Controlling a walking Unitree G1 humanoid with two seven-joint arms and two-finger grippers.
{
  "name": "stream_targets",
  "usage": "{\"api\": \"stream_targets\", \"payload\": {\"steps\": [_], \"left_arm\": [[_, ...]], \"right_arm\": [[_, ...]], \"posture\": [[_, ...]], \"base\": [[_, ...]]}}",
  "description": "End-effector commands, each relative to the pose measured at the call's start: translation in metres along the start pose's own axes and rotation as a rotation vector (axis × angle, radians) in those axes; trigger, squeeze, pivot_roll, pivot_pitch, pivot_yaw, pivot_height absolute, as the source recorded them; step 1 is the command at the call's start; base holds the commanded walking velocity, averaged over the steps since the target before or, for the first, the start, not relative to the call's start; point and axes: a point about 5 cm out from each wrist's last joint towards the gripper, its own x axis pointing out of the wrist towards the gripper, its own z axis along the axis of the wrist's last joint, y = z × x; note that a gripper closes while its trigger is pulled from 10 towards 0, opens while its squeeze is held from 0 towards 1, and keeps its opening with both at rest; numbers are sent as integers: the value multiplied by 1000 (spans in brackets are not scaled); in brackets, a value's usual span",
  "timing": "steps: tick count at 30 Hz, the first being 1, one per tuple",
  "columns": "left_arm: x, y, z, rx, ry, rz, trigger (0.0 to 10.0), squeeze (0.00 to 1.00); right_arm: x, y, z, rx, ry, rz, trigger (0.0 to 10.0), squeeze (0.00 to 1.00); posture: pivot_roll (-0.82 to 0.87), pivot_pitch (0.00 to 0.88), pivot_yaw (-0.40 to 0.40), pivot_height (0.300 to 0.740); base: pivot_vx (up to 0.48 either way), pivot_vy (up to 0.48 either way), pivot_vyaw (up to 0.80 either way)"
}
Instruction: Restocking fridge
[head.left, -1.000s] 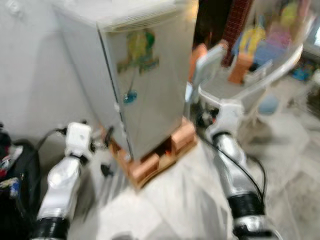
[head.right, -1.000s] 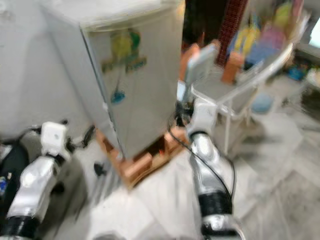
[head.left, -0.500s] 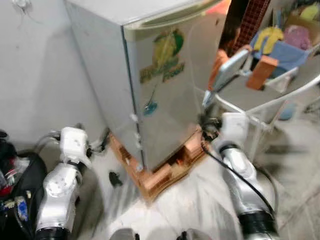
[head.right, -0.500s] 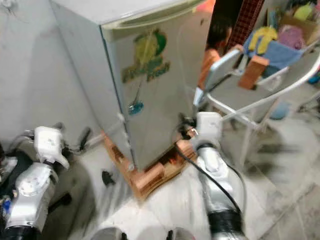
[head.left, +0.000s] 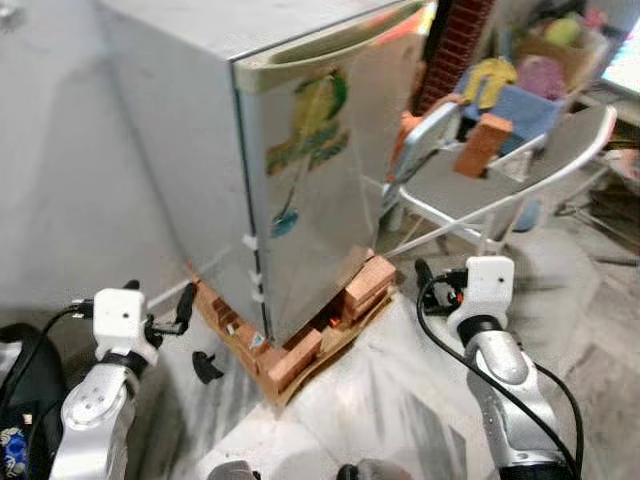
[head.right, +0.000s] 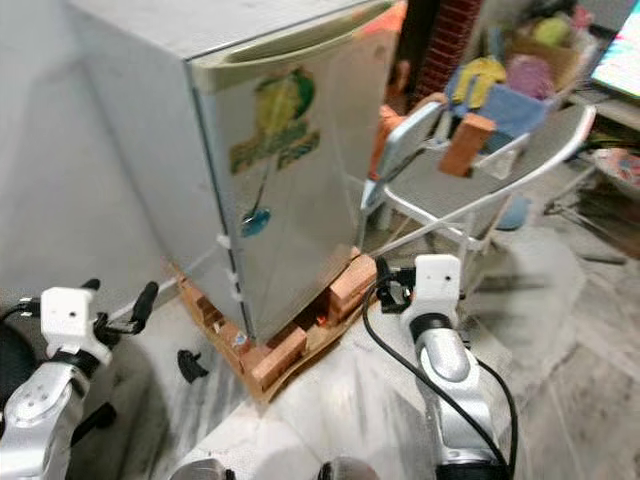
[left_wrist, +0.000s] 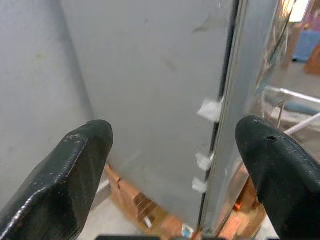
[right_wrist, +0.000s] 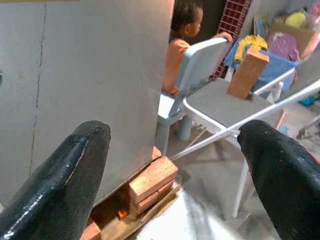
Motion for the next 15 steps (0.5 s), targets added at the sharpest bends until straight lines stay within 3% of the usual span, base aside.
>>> {"api": "stream_targets", "payload": {"steps": [1,8,10,15], "left_arm": [[-4,5,-1,8,10,5,10000,0],[-7,2,-3,7,26,-4,10000,0],[-6,1,-3,12,33,-5,10000,0],[-4,0,-2,25,27,-27,10000,0]], "right_arm": [[1,5,10,2,-30,20,10000,0],[0,5,7,7,-10,15,10000,0],[1,9,11,-72,-41,55,10000,0],[0,14,11,-60,-38,76,10000,0]], "posture": [[105,0,-52,740],[105,0,-53,740],[105,0,-53,740],[106,0,-53,740]], "base": [[0,442,0],[0,452,0],[0,358,0],[0,0,-800]]}}
